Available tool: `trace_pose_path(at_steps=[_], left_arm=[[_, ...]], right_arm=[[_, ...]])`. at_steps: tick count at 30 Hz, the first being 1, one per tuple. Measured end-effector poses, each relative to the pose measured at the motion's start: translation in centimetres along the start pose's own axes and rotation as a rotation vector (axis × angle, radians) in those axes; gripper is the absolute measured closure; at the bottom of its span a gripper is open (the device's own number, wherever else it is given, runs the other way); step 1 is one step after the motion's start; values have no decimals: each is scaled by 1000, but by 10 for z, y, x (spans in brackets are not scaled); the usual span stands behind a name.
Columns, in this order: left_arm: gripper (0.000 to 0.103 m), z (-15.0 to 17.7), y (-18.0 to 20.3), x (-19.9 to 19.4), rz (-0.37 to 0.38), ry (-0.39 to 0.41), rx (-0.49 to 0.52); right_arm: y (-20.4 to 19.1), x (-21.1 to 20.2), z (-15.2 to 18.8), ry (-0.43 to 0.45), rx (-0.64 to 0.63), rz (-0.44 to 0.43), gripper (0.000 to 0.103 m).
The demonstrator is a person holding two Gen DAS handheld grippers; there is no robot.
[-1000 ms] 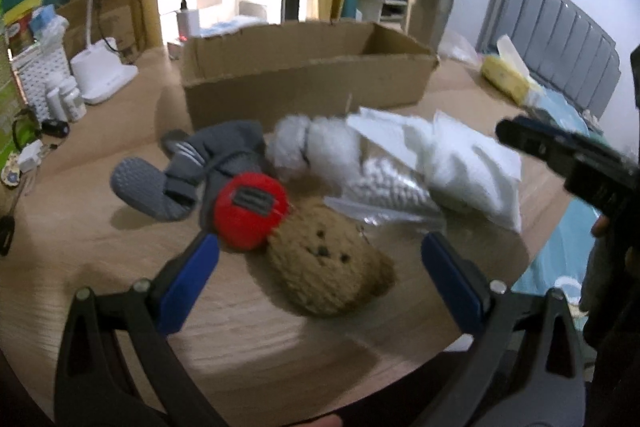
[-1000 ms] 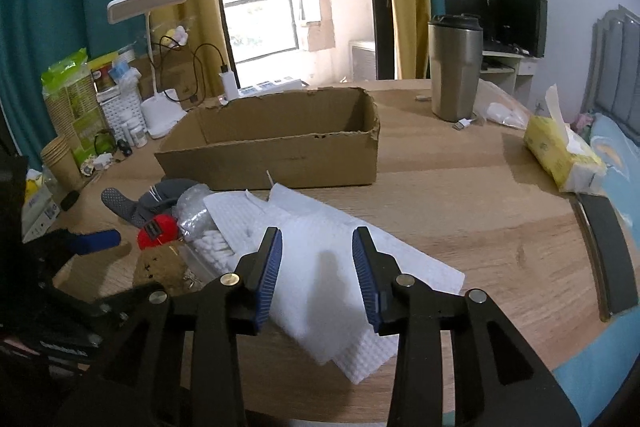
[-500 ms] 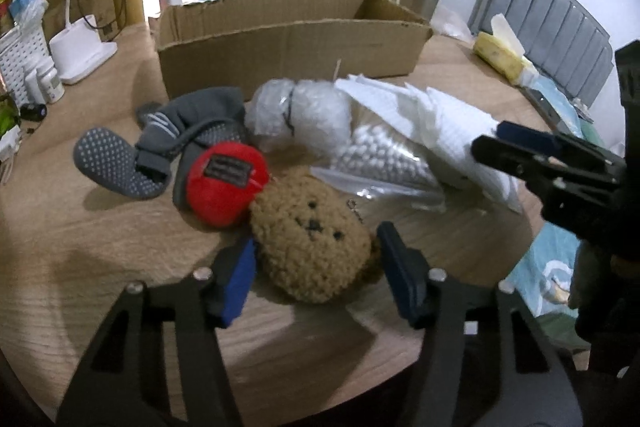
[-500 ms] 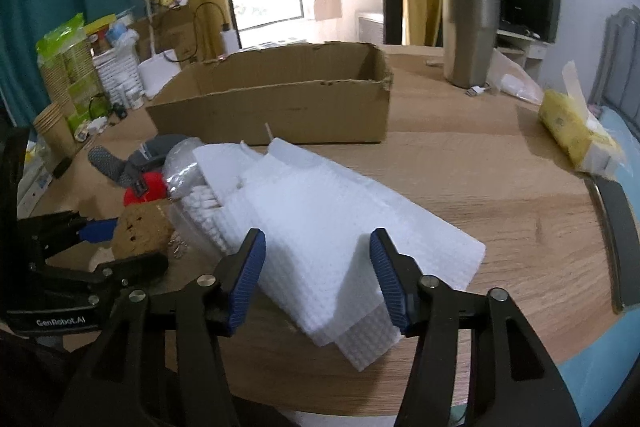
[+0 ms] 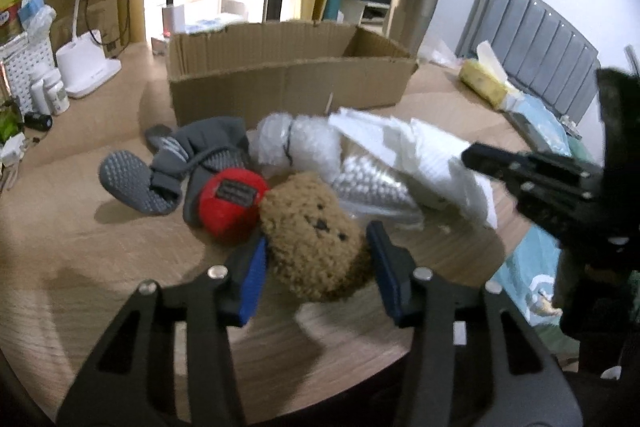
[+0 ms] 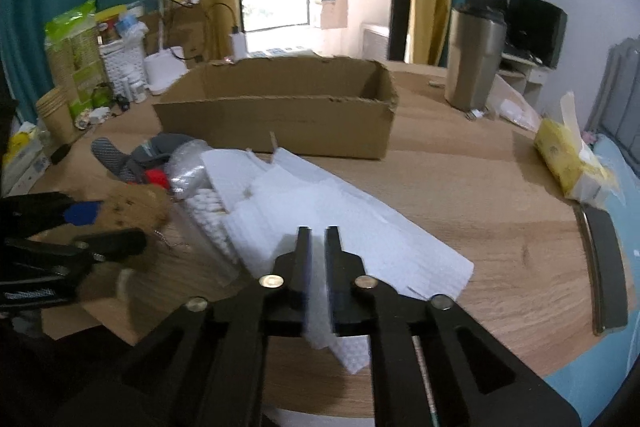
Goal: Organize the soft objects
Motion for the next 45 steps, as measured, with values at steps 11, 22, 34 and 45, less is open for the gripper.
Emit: trace_pose_path(at_steps=[11,22,34,45], left_arm=[[55,-20,0,-17,1,68,-7],[54,-24,2,-23,-2,88,-2],[54,-32,-5,-32,-6,118,-14],[54,-53,-18,-54,-16,184,-39]], right_arm=[[20,14,7,-24,83,-8,48],[-1,12,5,-3,14,-62,95],[-8,-11,-14,68,13,-114,99],[-10,-62,-66,206,-17,-108,99]])
Point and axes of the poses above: each gripper's, at about its wrist camera, not at the fingertips, and x roughly the way its jaws point, y to its right, z to its underside, the point moved 10 cm from there along x, roughly the way its jaws point, and after that the axes turned 4 degrees about -y, right-handed, at the moved point
